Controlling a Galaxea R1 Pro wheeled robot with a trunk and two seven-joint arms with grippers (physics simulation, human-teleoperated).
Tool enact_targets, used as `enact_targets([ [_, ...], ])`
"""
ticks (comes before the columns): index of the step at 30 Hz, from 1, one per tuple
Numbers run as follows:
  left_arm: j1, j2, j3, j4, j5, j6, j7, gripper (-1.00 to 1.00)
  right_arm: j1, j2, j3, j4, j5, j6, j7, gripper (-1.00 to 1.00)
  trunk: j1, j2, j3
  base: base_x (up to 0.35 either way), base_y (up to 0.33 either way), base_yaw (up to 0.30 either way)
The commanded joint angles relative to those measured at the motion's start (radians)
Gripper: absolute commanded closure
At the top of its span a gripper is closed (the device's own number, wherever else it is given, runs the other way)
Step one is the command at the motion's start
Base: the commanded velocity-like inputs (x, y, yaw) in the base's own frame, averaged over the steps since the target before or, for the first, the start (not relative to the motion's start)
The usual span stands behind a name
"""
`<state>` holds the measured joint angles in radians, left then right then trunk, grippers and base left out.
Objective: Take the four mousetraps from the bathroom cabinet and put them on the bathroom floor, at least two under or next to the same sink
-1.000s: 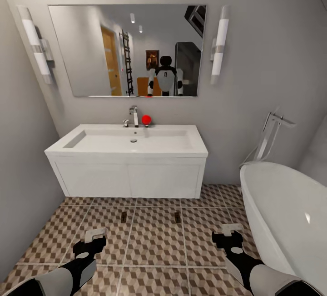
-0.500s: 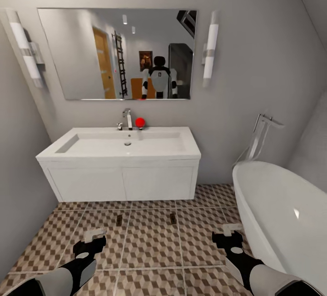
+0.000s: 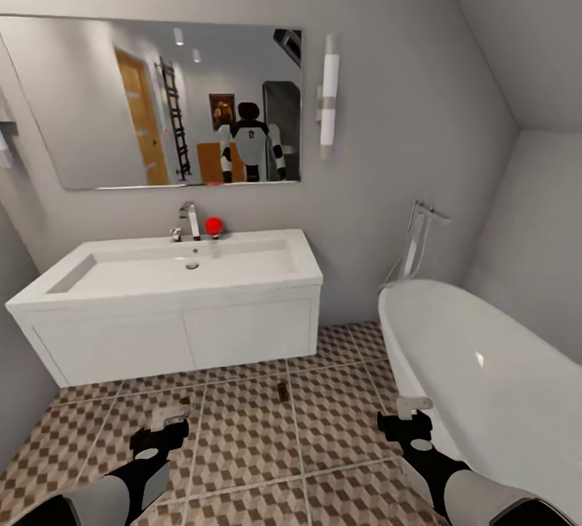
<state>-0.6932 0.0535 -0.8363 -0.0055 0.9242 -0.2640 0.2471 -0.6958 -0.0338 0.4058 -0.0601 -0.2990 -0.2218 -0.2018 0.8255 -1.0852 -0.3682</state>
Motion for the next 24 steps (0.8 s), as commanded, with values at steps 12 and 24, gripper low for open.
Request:
enact_targets([
  [12,0.0,0.0,-0.009,-0.001,0.005,-0.001,0.003,-1.0,-0.001,0.0,0.008,0.0,-0.009,-0.003,-0.002,-1.0,-0.046,0.084,0.043,0.0,0.0,-0.285],
  [24,0.0,0.0,-0.009,-0.001,0.005,-0.001,0.003,-1.0,-0.001,0.0,0.008,0.0,-0.009,-0.003,-0.002,-1.0,-0.092,0.168,0.087,0.0,0.0,-0.285],
])
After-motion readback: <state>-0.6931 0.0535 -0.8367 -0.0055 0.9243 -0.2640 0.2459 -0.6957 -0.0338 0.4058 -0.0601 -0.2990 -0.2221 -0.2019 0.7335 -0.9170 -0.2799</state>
